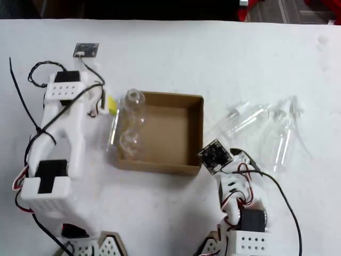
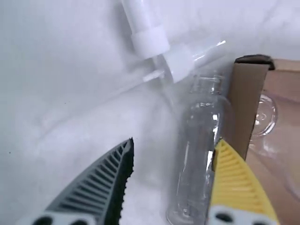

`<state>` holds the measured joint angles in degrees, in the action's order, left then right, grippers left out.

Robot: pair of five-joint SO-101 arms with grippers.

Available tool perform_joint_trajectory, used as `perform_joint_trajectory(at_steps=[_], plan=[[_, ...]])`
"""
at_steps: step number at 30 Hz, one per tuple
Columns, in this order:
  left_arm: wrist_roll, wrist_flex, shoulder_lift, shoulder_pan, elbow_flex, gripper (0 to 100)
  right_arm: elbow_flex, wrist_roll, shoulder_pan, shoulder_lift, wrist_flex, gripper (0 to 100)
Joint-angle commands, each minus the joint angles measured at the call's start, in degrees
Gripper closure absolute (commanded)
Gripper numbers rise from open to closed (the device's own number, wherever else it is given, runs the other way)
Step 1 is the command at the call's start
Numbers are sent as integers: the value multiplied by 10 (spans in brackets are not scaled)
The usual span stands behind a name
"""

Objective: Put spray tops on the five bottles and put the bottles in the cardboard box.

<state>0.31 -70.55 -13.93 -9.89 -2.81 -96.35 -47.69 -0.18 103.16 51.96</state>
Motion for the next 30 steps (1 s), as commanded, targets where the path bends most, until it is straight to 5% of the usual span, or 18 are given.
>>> perform_joint_trajectory(at_steps=[1,19,30], plan=[[-8,8,5,10,22,745,-5,-5,3,3,1,982],[-11,83,6,18,-62,744,-5,-5,3,3,1,982],[-59,79,13,-49,-57,747,-5,-5,3,3,1,982]])
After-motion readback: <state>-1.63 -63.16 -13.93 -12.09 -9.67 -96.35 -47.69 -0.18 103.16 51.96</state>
